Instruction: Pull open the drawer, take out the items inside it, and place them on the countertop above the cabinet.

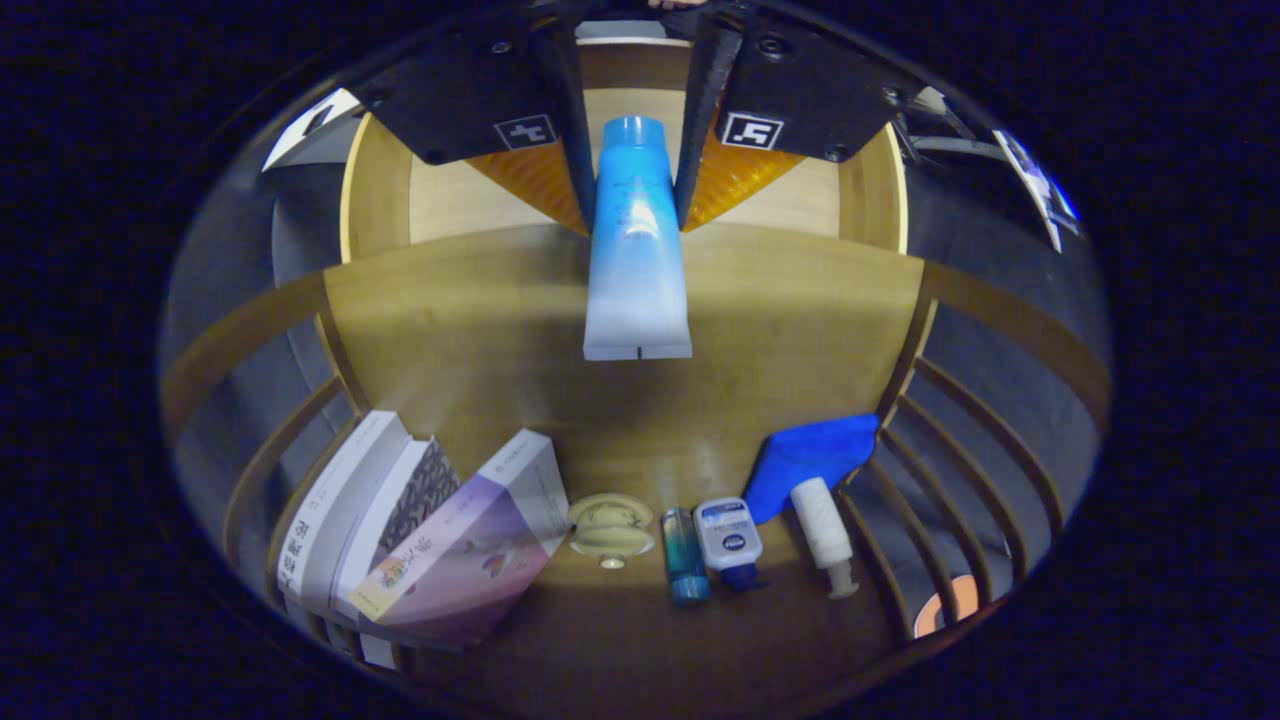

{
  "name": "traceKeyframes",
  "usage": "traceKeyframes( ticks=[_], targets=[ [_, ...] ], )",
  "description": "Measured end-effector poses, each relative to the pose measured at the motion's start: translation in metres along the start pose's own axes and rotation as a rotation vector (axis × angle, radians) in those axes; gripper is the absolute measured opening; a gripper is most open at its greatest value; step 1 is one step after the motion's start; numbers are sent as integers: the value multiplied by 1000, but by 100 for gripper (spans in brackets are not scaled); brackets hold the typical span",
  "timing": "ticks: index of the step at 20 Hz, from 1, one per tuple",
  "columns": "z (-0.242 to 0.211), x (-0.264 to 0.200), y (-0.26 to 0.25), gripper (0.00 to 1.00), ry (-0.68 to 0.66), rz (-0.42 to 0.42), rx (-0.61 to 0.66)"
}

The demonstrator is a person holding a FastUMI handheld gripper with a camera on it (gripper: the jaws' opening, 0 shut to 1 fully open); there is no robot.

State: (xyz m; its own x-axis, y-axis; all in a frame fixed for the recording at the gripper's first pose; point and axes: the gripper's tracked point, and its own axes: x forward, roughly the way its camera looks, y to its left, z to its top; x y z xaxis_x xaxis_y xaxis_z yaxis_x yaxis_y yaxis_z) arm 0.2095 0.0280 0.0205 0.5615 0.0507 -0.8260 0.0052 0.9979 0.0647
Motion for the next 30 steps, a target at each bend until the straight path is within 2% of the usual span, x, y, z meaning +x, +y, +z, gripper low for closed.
traceKeyframes(
  ticks=[4, 11, 18, 21, 22, 25, 29, 30],
  targets=[
    [22, 20, 1, 46, 3, -4, -10],
    [29, 57, 1, 47, 31, -18, 8],
    [36, 65, -4, 53, -19, -21, 32],
    [39, 60, -7, 56, -66, -33, 29],
    [41, 55, -8, 61, -93, -40, 18],
    [45, 30, -8, 61, -193, -42, 5],
    [35, -9, 6, 62, -334, 22, -9],
    [32, -17, 11, 67, -377, 46, -26]
  ],
)
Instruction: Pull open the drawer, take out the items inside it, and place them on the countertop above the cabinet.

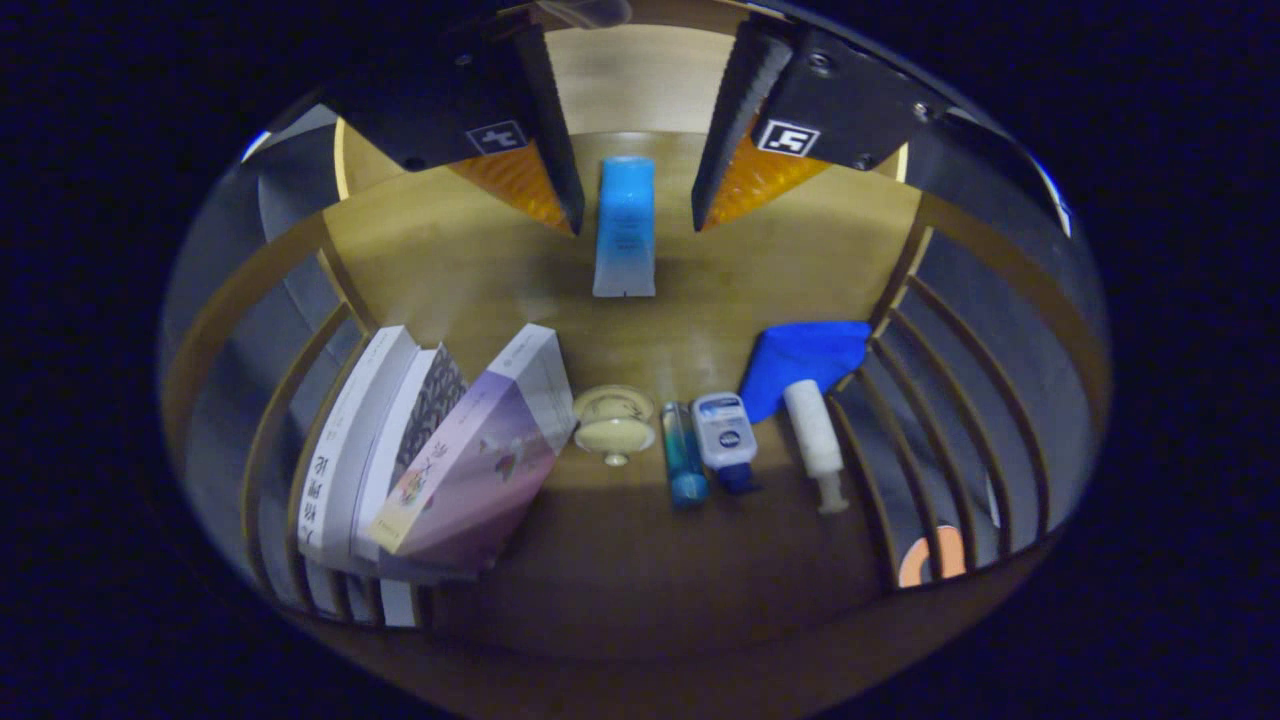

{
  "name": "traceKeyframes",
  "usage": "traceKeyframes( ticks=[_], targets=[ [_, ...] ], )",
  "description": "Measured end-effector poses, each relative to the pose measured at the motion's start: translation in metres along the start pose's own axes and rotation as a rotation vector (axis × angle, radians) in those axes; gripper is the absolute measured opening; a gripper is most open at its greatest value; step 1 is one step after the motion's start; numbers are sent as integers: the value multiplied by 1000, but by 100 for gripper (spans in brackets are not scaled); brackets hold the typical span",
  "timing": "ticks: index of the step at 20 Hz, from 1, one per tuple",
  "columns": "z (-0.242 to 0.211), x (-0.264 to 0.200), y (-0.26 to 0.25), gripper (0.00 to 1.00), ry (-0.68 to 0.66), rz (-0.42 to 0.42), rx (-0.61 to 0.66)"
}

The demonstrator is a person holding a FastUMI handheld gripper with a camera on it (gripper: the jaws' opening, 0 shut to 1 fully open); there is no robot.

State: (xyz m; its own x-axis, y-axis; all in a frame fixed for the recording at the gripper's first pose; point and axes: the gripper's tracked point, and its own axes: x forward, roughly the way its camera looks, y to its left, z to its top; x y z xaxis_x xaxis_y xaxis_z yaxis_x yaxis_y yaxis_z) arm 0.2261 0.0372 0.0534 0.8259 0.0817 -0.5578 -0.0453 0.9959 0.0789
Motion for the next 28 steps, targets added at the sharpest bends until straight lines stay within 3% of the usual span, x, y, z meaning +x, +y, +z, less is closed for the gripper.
traceKeyframes(
  ticks=[2, 8, 10, 20, 28],
  targets=[
    [-6, -18, 2, 78, -86, 12, -16],
    [-32, -73, 7, 82, -385, 56, 4],
    [-40, -90, 6, 100, -471, 55, -8],
    [-89, -176, 15, 98, -653, 102, -22],
    [-149, -189, -5, 99, -679, 23, -40]
  ],
)
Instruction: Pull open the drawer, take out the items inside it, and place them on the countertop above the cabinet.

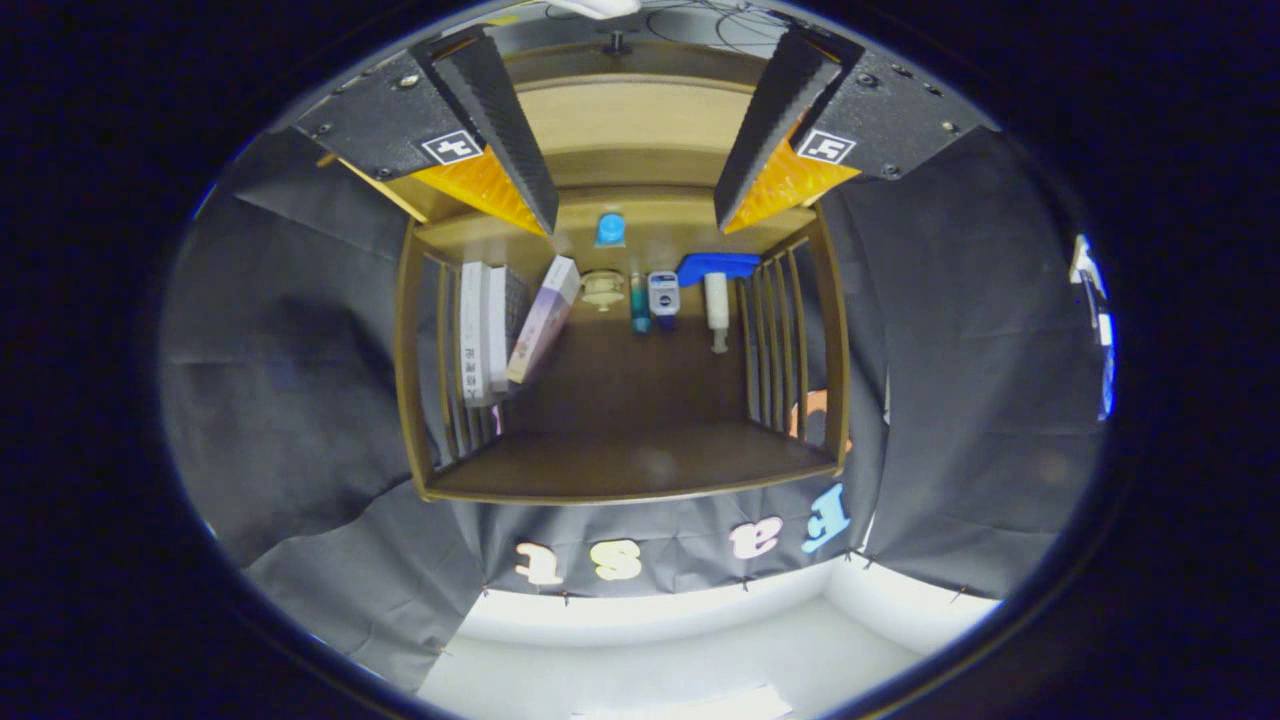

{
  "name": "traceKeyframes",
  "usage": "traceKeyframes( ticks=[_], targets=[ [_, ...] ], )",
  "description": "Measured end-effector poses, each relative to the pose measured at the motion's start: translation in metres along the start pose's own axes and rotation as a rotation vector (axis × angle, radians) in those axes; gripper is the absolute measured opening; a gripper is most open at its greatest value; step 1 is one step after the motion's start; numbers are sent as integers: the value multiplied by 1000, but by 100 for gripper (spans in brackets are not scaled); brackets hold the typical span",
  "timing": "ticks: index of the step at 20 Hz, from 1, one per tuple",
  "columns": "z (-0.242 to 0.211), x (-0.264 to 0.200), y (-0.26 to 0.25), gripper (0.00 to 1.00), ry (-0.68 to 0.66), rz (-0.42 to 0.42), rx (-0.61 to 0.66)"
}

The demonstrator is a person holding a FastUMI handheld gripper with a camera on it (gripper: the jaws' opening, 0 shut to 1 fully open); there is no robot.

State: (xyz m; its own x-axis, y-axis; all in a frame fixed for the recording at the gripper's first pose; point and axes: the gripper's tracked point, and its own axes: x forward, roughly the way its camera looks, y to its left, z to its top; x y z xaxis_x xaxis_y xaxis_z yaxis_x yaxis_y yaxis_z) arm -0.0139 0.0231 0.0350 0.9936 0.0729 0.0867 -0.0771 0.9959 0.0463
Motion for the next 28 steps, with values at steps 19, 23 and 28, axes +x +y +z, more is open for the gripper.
traceKeyframes(
  ticks=[19, 23, 28],
  targets=[
    [-159, -22, -17, 99, 140, -60, -17],
    [-178, -14, -16, 99, 173, -63, -23],
    [-191, -4, -14, 99, 187, -70, -55]
  ],
)
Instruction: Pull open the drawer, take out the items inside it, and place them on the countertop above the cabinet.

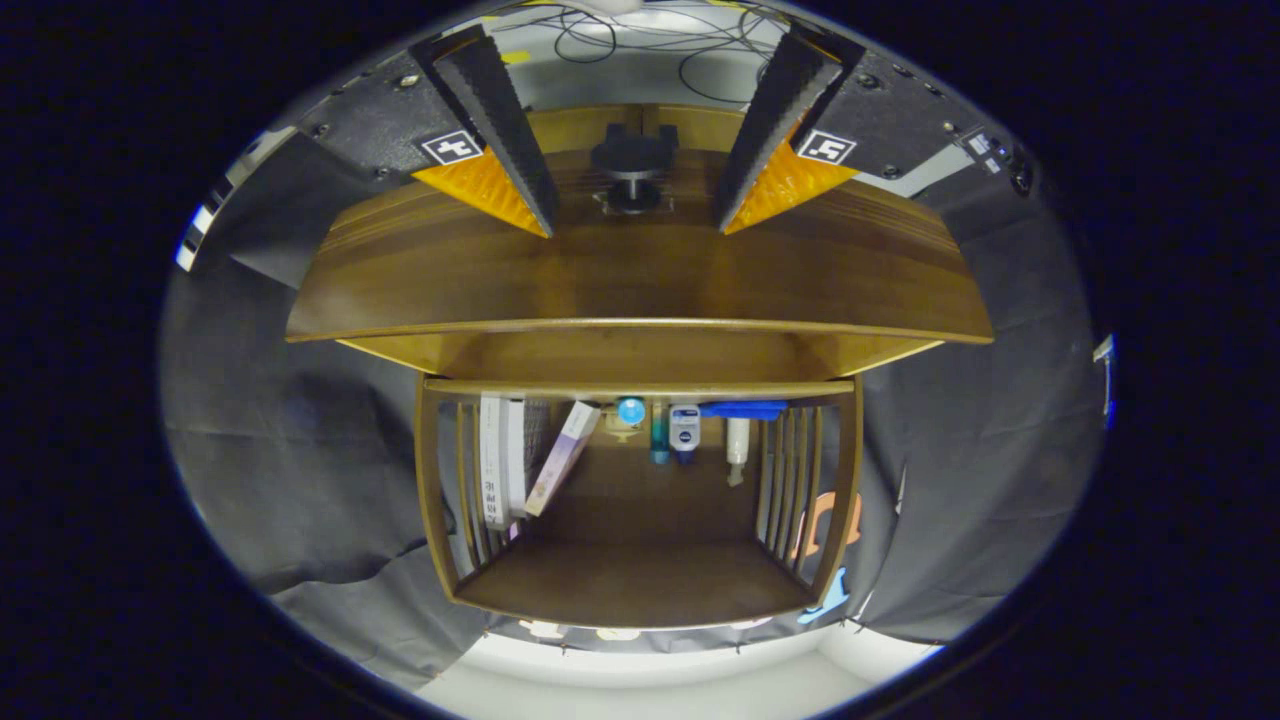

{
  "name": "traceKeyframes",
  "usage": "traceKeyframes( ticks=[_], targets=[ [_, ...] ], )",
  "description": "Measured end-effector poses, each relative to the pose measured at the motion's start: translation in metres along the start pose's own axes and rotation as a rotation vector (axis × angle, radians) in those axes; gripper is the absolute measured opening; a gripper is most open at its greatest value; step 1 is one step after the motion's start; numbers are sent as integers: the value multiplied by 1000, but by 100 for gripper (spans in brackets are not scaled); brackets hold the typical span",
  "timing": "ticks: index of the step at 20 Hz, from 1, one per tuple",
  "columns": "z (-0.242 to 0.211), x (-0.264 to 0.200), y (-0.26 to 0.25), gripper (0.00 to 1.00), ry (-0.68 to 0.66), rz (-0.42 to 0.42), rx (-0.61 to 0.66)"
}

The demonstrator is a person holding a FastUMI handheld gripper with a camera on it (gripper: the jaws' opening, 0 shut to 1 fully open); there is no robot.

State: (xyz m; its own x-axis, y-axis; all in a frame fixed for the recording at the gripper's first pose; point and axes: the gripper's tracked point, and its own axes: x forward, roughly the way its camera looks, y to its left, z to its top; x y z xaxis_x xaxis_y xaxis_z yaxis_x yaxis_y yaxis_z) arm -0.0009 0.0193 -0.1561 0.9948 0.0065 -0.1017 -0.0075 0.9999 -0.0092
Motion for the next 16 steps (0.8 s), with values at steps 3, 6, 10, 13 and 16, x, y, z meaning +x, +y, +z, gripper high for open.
traceKeyframes(
  ticks=[3, 6, 10, 13, 16],
  targets=[
    [2, -1, 1, 99, -9, 3, 18],
    [2, 0, 2, 99, -24, 2, 15],
    [8, 12, 5, 98, -31, 2, -15],
    [14, 27, 5, 96, -26, 14, -7],
    [19, 40, 6, 96, -29, 11, -11]
  ],
)
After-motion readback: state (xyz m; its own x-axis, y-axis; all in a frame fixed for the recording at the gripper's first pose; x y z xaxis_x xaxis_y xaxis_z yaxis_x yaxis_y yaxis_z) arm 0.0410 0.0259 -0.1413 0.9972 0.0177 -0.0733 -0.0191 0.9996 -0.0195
